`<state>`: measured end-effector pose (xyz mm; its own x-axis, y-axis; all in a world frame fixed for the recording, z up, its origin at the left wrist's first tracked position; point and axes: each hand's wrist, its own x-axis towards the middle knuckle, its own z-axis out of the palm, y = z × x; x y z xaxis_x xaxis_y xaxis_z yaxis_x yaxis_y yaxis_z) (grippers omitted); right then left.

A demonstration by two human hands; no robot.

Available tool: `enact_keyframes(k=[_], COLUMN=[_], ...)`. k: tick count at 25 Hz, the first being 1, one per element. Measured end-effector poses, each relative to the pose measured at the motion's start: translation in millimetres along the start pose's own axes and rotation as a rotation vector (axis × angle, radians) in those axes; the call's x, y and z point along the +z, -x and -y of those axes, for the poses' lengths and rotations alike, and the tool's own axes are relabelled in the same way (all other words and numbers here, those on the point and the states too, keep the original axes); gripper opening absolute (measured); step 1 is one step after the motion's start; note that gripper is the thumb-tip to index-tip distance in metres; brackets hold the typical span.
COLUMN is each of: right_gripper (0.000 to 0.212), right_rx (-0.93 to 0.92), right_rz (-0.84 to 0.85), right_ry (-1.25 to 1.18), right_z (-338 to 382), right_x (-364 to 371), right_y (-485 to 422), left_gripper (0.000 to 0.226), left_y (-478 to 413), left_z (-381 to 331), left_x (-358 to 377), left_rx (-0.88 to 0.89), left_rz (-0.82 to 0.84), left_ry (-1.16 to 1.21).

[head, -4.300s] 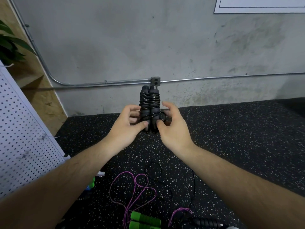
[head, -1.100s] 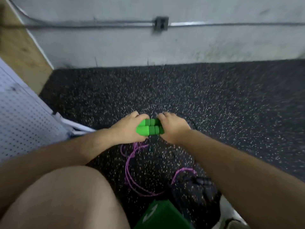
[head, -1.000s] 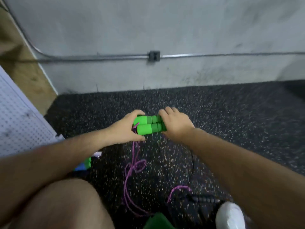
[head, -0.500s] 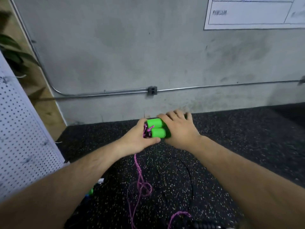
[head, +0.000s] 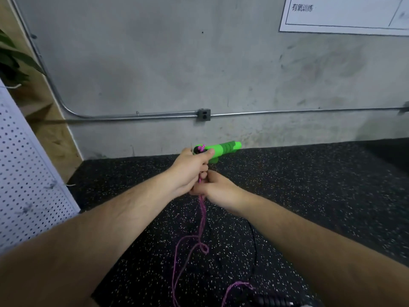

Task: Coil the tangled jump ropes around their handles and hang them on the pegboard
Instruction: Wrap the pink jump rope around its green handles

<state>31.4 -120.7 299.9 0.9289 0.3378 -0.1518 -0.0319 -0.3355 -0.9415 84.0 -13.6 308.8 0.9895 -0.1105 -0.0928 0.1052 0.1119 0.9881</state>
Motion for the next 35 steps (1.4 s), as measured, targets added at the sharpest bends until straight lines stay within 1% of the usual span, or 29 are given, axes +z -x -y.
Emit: enact_keyframes(k=[1, 2, 3, 4, 5, 6, 7, 8, 9, 10, 11, 12, 13, 14, 15, 16, 17, 18, 19, 20, 21, 23, 24, 25, 27, 29, 31, 33, 35], right_gripper=[0.021, 0.013, 0.011, 0.014, 0.020, 0.022, 0.021, 0.022, 0.029, 0.045, 0.068, 0.090, 0.103, 0.107, 0.100, 0.086, 0.071, 0.060, 0.055, 0.054, 0.056, 0.059, 0.059, 0.060, 0.063, 0.064, 0.059, 0.052, 0.049], right_rx=[-0.017, -0.017, -0.012, -0.008, -0.032, -0.117, -0.271, -0.474, -0.620, -0.668, -0.625, -0.531, -0.441, -0.387, -0.368, -0.364, -0.368, -0.363, -0.350, -0.324, -0.300, -0.281, -0.289, -0.294, -0.284, -0.259, -0.286, -0.350, -0.387], right_rz=[0.006, 0.005, 0.002, -0.018, -0.073, -0.180, -0.332, -0.465, -0.533, -0.553, -0.525, -0.471, -0.414, -0.365, -0.336, -0.332, -0.356, -0.397, -0.437, -0.469, -0.494, -0.508, -0.498, -0.478, -0.427, -0.418, -0.456, -0.517, -0.570], right_ry=[-0.109, -0.172, -0.178, -0.065, 0.184, 0.483, 0.748, 0.918, 0.990, 1.006, 1.001, 0.992, 0.975, 0.955, 0.938, 0.951, 0.996, 1.055, 1.110, 1.163, 1.207, 1.261, 1.265, 1.257, 1.237, 1.231, 1.235, 1.237, 1.210], right_z=[0, -1, -1, 0, 0, -1, -1, 0, 1, 1, 1, 1, -1, -3, -5, -7, -8, -7, -5, -2, 0, 5, 7, 9, 11, 10, 7, 5, 6], right_x=[2, 2, 1, -2, -6, -11, -17, -22, -27, -34, -41, -48, -51, -54, -55, -56, -55, -53, -50, -46, -41, -31, -27, -25, -31, -42, -47, -46, -42], right_y=[-3, -5, -6, -5, -3, -1, 1, 4, 6, 6, 3, 1, -2, -3, -5, -5, -5, -5, -4, -3, -3, -4, -4, -4, -1, 3, 4, 2, 0], left_gripper=[0.039, 0.050, 0.059, 0.065, 0.070, 0.068, 0.063, 0.056, 0.052, 0.052, 0.052, 0.052, 0.053, 0.054, 0.056, 0.058, 0.061, 0.065, 0.068, 0.072, 0.077, 0.087, 0.088, 0.086, 0.080, 0.077, 0.075, 0.075, 0.079], left_y=[-1, -1, 0, 0, 0, 1, 4, 7, 9, 12, 16, 20, 23, 26, 27, 28, 30, 31, 33, 35, 37, 40, 40, 38, 30, 26, 25, 23, 21], left_z=[-2, -4, -4, -3, -4, -6, -9, -13, -17, -20, -22, -24, -25, -26, -25, -25, -25, -25, -25, -25, -25, -22, -21, -21, -21, -22, -20, -16, -16], left_x=[1, 0, -2, -6, -11, -17, -22, -28, -33, -37, -39, -40, -40, -39, -39, -40, -41, -44, -46, -47, -45, -34, -29, -27, -34, -43, -45, -43, -44], left_rx=[-0.007, -0.005, 0.008, 0.038, 0.071, 0.105, 0.135, 0.154, 0.160, 0.160, 0.169, 0.185, 0.199, 0.209, 0.213, 0.216, 0.218, 0.227, 0.253, 0.299, 0.376, 0.639, 0.745, 0.794, 0.790, 0.761, 0.762, 0.809, 0.867], left_rz=[-0.027, -0.039, -0.032, -0.018, -0.006, 0.000, 0.012, 0.038, 0.082, 0.129, 0.184, 0.246, 0.303, 0.356, 0.400, 0.438, 0.464, 0.467, 0.445, 0.394, 0.317, 0.170, 0.122, 0.098, 0.066, 0.041, 0.013, -0.007, 0.009], left_ry=[0.024, -0.001, -0.060, -0.153, -0.266, -0.363, -0.415, -0.423, -0.411, -0.395, -0.375, -0.347, -0.326, -0.318, -0.332, -0.360, -0.404, -0.465, -0.569, -0.740, -0.971, -1.424, -1.558, -1.634, -1.686, -1.684, -1.681, -1.702, -1.681])
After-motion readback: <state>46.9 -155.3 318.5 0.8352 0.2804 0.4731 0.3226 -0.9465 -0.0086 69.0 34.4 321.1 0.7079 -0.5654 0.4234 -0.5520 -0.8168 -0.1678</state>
